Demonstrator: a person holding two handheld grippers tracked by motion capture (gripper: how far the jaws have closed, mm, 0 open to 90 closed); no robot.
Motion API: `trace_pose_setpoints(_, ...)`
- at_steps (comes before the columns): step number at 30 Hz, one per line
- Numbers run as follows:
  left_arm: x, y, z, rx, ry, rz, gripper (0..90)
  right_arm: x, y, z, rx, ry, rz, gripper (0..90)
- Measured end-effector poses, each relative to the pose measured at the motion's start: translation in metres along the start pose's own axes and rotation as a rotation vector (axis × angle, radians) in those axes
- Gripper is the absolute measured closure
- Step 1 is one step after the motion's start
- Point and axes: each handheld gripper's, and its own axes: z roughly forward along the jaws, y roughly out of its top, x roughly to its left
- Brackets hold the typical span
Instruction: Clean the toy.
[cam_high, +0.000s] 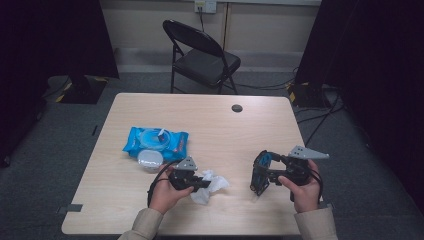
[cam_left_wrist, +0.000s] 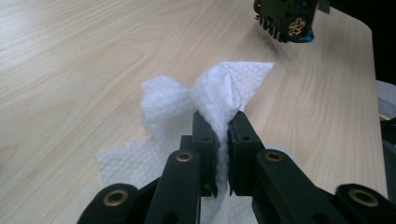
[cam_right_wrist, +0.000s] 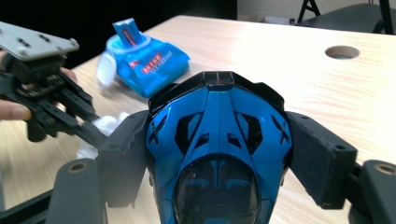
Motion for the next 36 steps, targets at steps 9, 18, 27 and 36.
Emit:
trace_pose_setpoints(9, 0.004, -0.006, -0.003, -0.013, 0.032, -0.013, 83.0, -0.012, 0.001, 0.001, 0.029, -0.047, 0.006, 26.6)
trace_pose_setpoints(18, 0.01, -0.011, -0.005, -0.008, 0.071, -0.021, 81.8, -0.02, 0.002, 0.012, 0.055, -0.07, 0.02, 26.6)
trace_pose_setpoints(27, 0.011, -0.016, -0.005, -0.004, 0.098, -0.021, 80.7, -0.023, 0.007, 0.027, 0.062, -0.086, 0.023, 26.5)
trace_pose_setpoints(36, 0.012, -0.018, -0.005, -0.008, 0.093, -0.019, 79.0, -0.023, 0.008, 0.04, 0.063, -0.1, 0.027, 26.6)
